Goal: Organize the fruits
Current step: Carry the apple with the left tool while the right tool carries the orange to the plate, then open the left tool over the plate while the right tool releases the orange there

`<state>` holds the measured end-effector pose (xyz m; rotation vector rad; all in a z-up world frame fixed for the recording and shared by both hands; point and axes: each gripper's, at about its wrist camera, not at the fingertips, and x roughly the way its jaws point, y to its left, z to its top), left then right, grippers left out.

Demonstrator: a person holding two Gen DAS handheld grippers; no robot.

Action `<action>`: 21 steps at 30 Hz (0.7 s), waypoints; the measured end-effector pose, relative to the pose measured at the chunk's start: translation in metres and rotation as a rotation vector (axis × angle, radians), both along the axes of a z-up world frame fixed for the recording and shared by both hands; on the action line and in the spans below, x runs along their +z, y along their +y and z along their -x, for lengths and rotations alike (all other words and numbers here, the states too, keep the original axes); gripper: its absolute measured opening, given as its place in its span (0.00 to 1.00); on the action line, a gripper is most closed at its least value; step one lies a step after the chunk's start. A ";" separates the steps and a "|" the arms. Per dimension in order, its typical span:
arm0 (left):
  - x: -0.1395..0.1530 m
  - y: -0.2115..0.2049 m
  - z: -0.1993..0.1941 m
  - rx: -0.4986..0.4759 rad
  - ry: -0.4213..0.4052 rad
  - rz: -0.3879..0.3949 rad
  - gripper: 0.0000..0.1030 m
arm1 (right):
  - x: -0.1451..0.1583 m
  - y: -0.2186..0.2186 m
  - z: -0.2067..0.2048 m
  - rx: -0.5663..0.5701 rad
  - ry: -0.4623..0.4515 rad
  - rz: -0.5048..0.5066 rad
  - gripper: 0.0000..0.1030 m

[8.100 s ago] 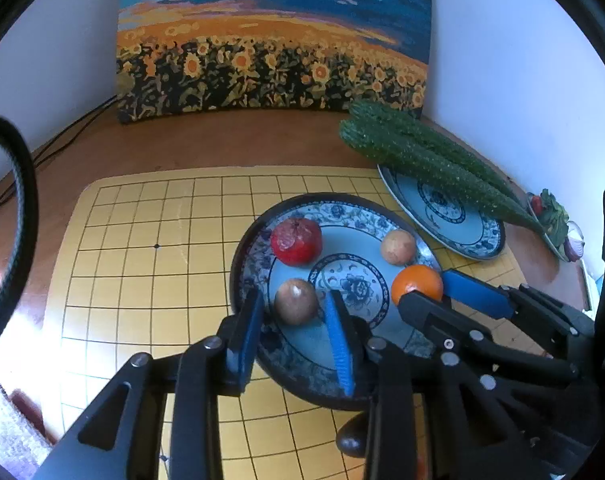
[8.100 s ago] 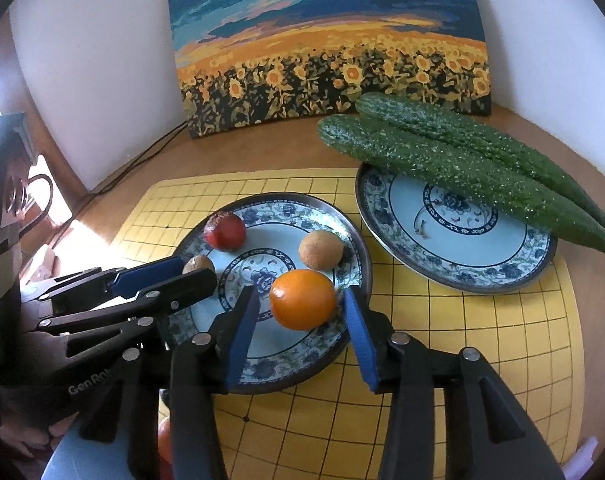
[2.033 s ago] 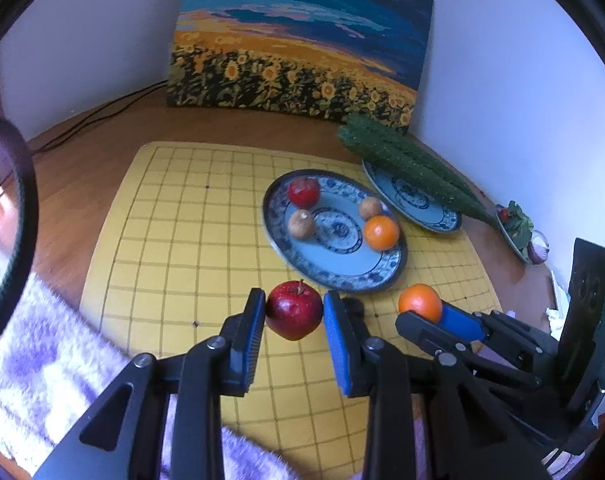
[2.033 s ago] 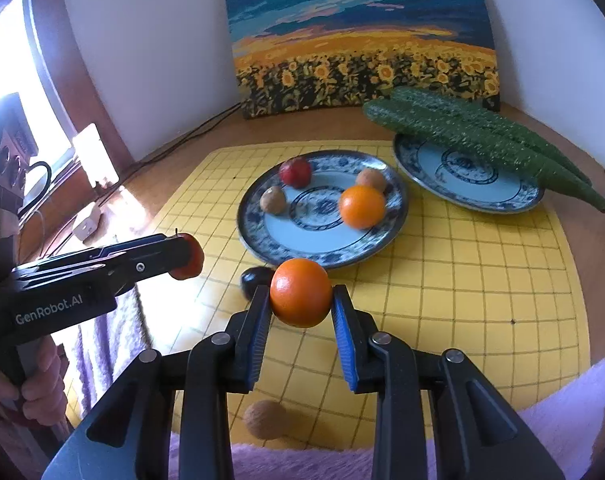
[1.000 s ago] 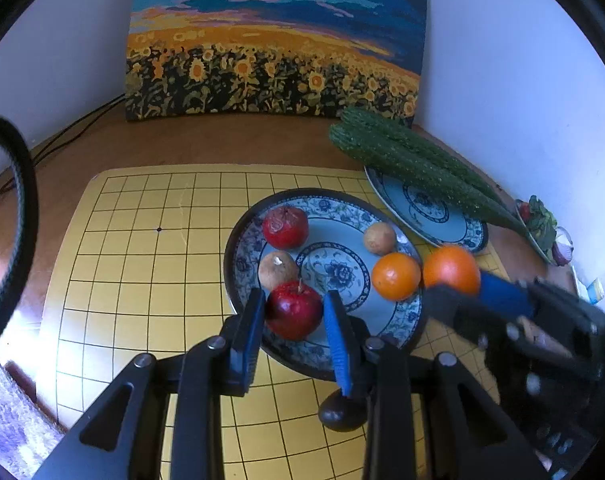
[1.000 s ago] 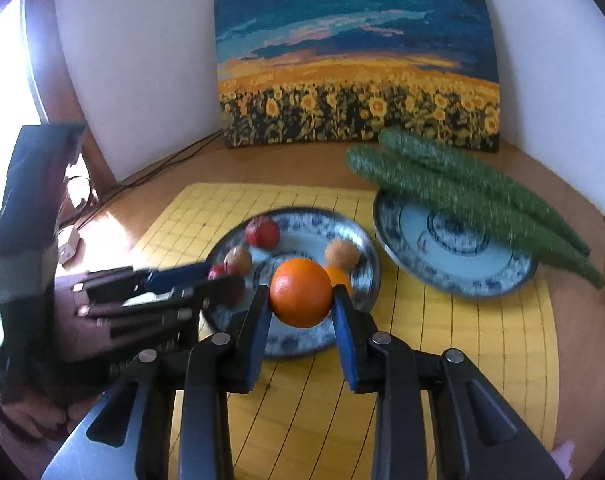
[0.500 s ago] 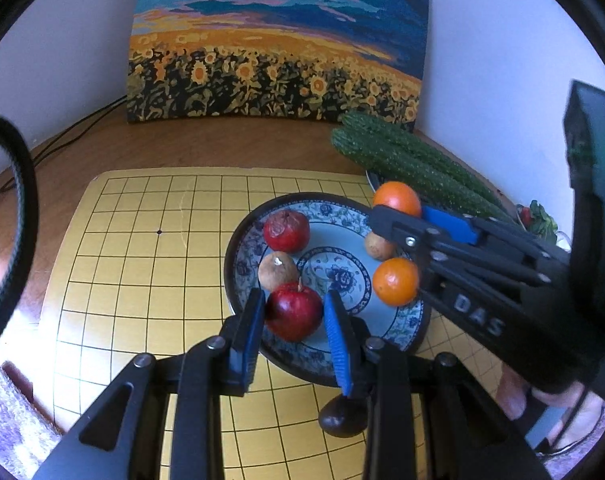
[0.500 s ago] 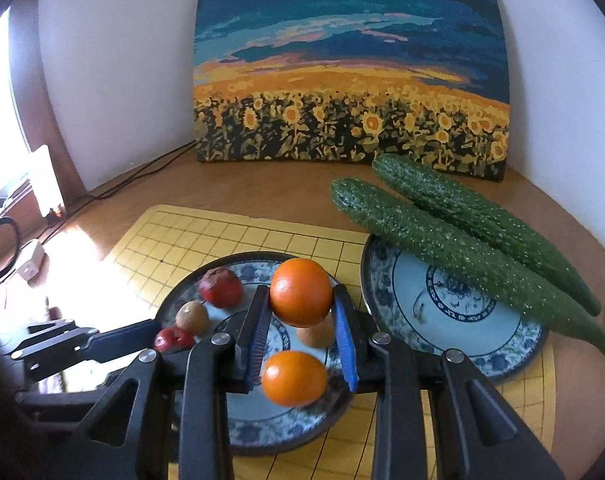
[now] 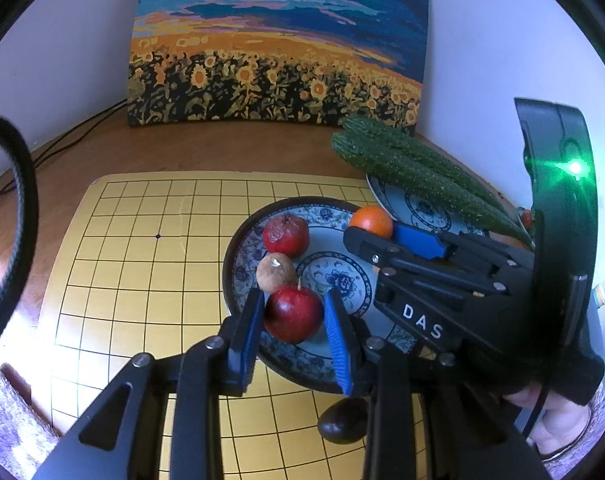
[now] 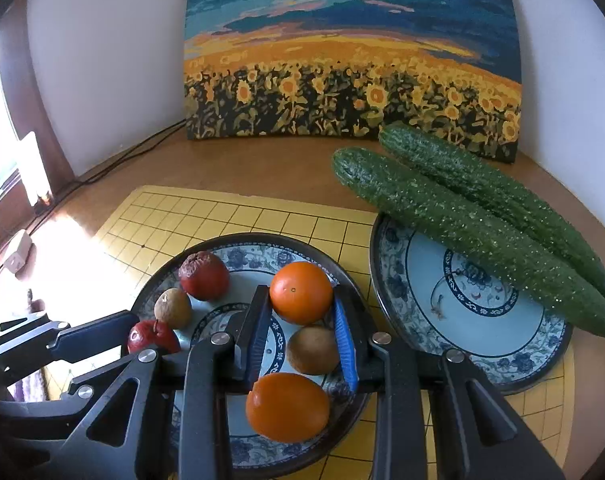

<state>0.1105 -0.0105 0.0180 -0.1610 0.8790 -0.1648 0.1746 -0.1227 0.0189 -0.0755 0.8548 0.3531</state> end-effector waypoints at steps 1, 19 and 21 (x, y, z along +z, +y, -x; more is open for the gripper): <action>0.000 0.000 0.000 0.000 0.000 0.000 0.31 | 0.000 0.000 0.000 0.000 0.003 0.000 0.31; 0.020 -0.006 0.019 -0.049 -0.008 -0.016 0.36 | 0.029 -0.016 0.038 -0.031 0.007 -0.080 0.49; 0.022 -0.007 0.024 -0.056 -0.010 -0.015 0.37 | 0.033 -0.019 0.044 -0.037 0.004 -0.082 0.49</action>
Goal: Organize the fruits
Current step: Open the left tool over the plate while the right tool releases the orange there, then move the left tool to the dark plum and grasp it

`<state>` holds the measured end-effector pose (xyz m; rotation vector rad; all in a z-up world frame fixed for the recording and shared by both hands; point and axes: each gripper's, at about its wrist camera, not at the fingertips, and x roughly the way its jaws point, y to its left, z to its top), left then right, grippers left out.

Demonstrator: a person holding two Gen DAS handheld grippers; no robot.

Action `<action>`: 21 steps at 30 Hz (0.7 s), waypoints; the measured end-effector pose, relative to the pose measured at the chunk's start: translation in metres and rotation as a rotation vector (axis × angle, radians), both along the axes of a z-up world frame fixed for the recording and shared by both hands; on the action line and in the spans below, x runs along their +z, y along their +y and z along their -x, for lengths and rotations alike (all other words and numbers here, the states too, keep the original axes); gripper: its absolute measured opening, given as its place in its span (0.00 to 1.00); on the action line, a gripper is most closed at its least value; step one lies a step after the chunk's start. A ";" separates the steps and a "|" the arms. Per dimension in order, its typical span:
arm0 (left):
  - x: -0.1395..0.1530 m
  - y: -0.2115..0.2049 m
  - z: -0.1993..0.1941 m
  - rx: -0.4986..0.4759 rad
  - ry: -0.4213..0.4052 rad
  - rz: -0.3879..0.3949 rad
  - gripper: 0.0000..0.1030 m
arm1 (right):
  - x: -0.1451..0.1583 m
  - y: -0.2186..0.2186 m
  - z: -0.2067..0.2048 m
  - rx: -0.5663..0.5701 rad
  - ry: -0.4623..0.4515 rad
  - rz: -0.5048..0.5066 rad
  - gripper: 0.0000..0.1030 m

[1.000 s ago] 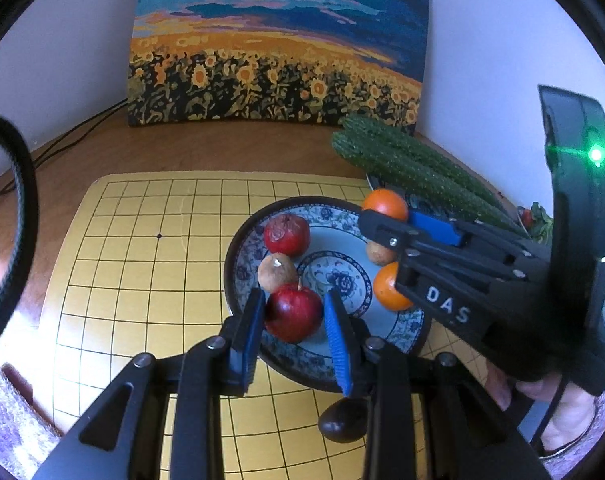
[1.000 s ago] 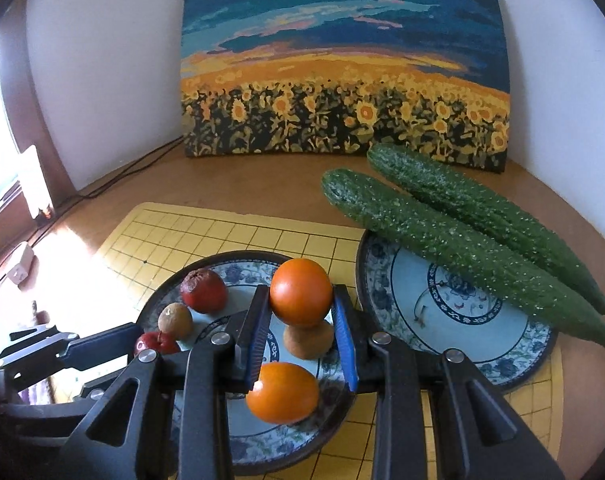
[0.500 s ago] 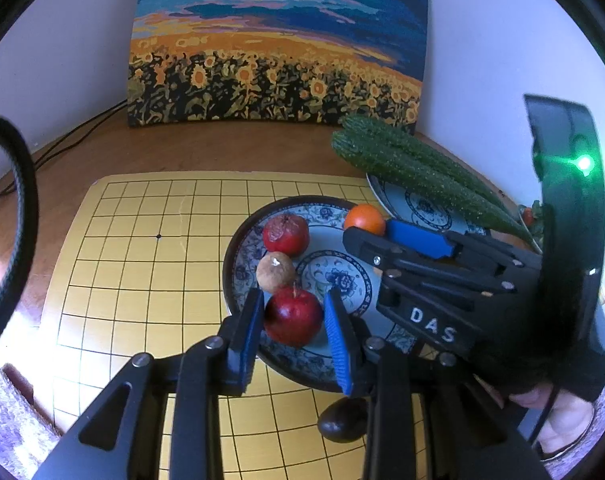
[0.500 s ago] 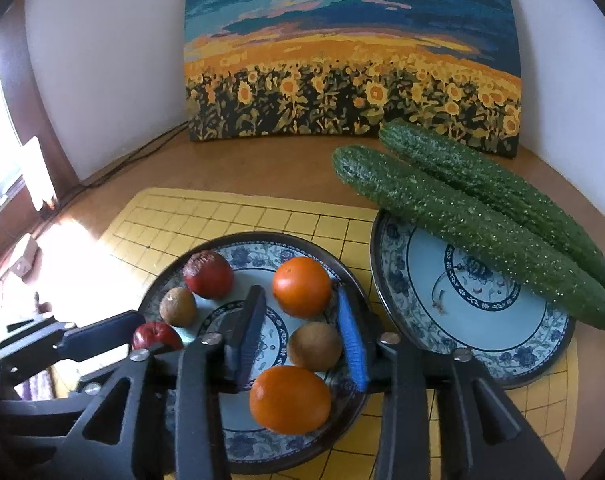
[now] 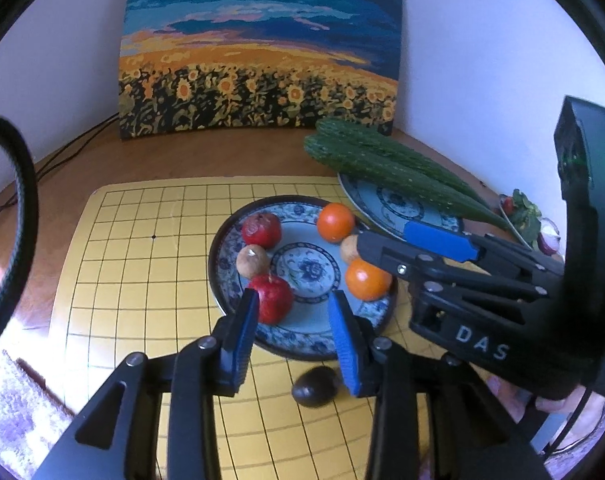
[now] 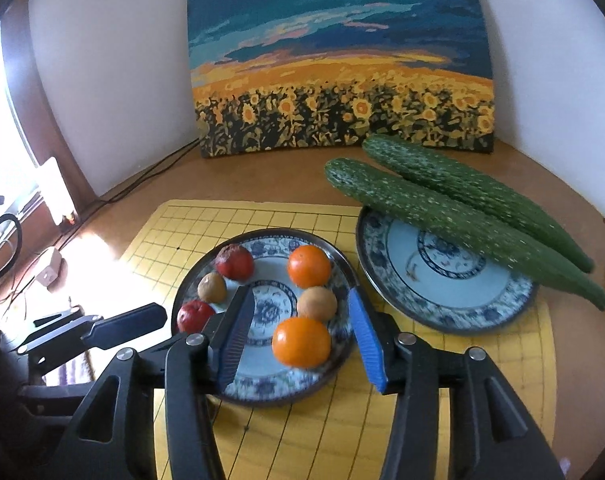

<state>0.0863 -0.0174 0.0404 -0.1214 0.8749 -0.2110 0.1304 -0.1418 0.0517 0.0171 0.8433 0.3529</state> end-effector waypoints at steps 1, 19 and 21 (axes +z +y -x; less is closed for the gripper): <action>0.001 0.000 0.003 -0.002 0.000 0.001 0.37 | 0.002 -0.002 0.006 -0.005 0.002 -0.004 0.49; 0.000 -0.004 0.041 -0.004 0.027 0.015 0.38 | 0.003 -0.025 0.067 -0.018 0.052 -0.032 0.49; -0.003 -0.005 0.042 -0.004 0.034 0.016 0.38 | 0.001 -0.025 0.073 -0.016 0.052 -0.024 0.49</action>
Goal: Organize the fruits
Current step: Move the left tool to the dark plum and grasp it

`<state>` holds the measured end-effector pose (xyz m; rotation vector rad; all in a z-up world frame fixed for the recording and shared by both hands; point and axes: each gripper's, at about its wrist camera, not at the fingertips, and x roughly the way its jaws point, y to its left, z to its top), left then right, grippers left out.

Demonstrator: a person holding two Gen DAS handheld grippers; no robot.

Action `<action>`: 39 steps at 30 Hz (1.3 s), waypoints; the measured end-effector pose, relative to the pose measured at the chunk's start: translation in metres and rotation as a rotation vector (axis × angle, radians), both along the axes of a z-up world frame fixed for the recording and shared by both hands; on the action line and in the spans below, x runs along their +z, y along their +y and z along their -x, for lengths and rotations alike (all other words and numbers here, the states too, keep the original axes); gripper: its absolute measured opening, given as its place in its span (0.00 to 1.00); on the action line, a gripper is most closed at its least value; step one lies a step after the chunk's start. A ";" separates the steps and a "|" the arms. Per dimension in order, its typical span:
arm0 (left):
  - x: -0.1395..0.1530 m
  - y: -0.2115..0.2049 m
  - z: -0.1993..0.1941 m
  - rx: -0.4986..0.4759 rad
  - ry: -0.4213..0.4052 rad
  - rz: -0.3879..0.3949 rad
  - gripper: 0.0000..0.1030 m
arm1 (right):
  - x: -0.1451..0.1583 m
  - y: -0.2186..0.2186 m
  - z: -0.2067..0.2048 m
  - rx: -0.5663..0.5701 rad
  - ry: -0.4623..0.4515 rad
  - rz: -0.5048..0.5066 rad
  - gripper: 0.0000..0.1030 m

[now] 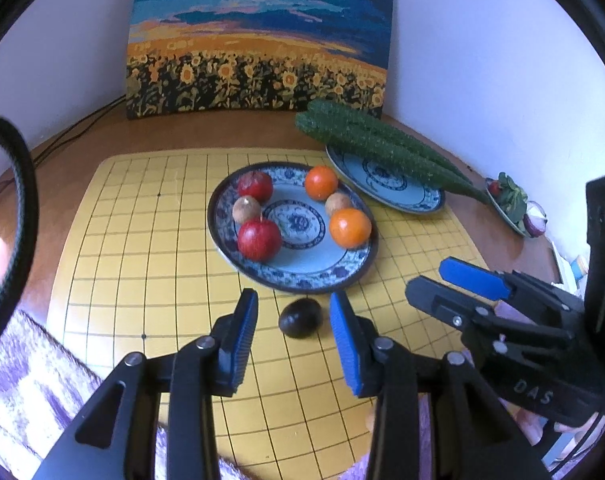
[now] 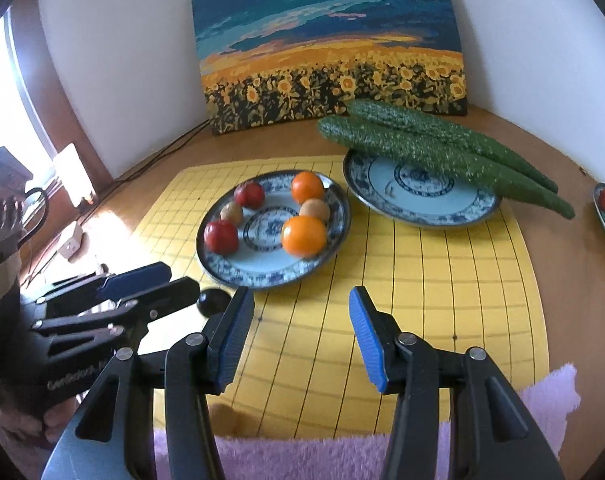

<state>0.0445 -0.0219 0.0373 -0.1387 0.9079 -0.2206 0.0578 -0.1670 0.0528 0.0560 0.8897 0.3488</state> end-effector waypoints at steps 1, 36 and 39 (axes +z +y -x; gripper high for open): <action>-0.001 0.000 0.001 -0.001 0.004 0.002 0.38 | -0.001 0.000 0.003 -0.003 0.001 0.003 0.49; -0.025 -0.012 -0.005 0.000 0.050 -0.009 0.29 | -0.024 -0.008 0.038 -0.047 0.064 -0.058 0.49; -0.022 -0.010 -0.001 -0.001 0.039 0.000 0.29 | -0.027 -0.010 0.038 -0.056 0.088 -0.078 0.49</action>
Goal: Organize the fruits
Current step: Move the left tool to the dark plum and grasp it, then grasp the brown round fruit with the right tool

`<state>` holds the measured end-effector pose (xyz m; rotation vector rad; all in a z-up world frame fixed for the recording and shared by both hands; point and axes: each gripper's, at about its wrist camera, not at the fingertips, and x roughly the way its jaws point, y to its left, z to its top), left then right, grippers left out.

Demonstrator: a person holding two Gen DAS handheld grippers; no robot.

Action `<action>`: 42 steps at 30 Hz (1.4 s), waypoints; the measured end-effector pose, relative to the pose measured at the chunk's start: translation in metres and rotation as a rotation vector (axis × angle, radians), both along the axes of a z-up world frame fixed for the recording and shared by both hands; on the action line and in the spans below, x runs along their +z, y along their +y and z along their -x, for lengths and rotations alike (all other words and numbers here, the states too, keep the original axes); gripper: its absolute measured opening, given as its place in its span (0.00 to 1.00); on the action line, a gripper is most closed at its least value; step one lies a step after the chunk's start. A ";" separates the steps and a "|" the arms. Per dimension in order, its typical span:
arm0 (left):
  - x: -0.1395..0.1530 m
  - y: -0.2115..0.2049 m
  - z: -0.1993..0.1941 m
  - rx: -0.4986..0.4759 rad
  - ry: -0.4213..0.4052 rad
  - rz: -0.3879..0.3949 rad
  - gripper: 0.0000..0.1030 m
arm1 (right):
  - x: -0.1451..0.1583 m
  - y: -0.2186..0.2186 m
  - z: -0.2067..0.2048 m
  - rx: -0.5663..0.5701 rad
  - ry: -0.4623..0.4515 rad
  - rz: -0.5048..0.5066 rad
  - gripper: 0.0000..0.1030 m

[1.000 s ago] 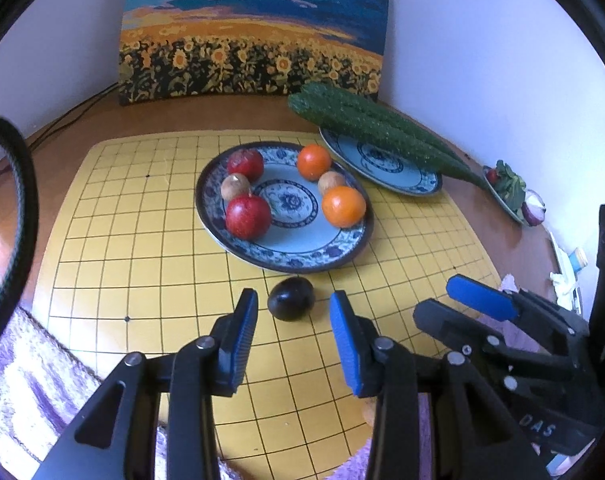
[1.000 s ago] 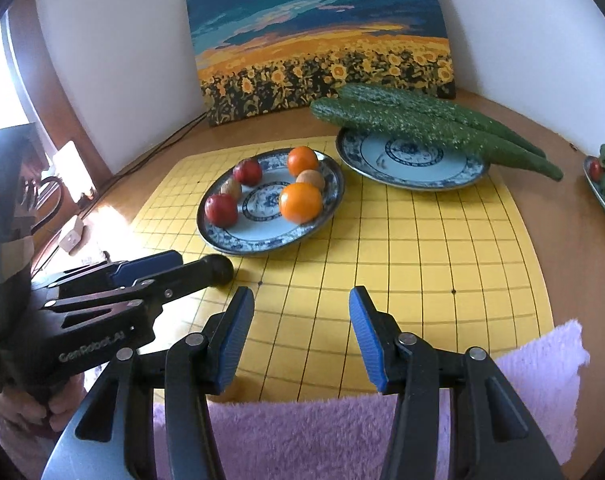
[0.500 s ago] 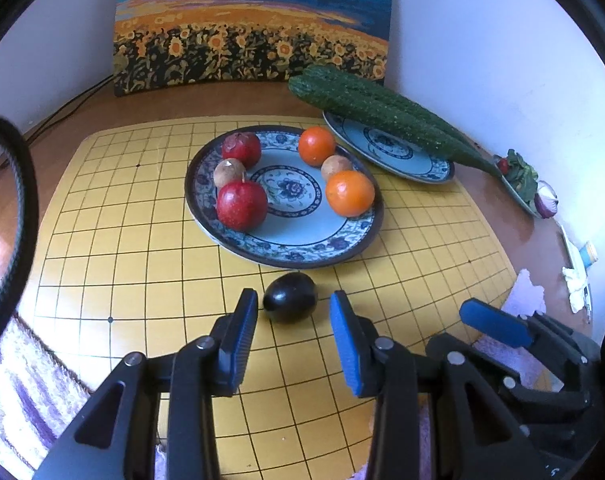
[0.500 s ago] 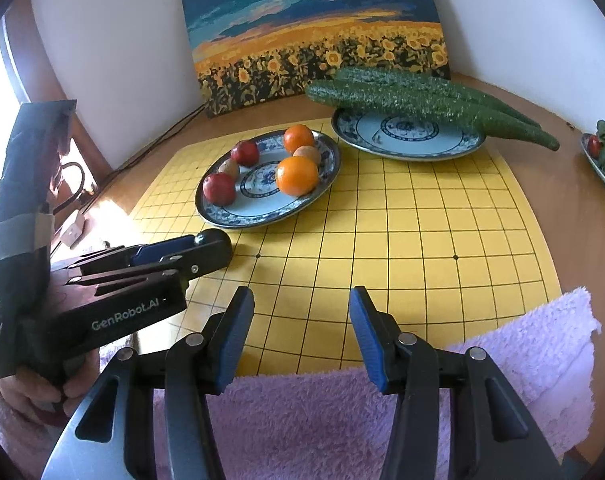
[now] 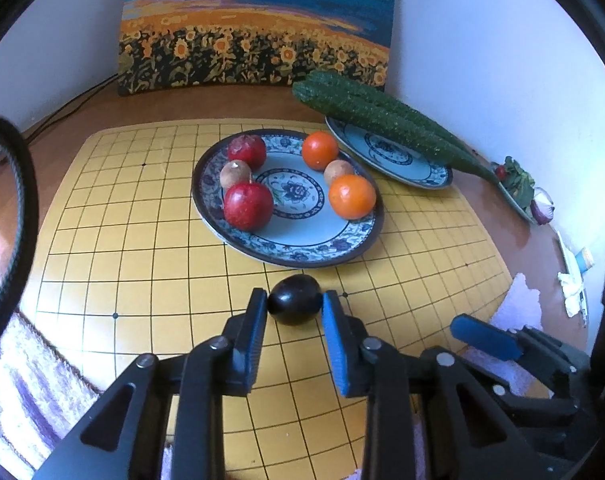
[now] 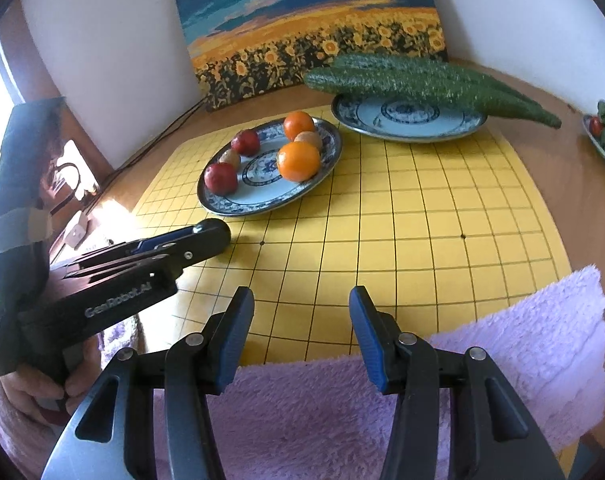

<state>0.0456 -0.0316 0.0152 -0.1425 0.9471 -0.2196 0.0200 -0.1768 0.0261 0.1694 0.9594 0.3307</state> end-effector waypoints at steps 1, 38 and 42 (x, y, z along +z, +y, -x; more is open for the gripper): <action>0.001 0.001 0.002 0.000 -0.004 0.004 0.29 | 0.000 0.000 0.000 0.000 0.001 -0.001 0.49; 0.013 0.047 0.038 0.070 -0.038 0.091 0.29 | -0.002 0.046 0.030 0.128 -0.027 0.068 0.25; 0.015 0.045 0.034 0.064 -0.044 0.086 0.29 | 0.003 0.045 0.026 0.124 -0.044 0.064 0.25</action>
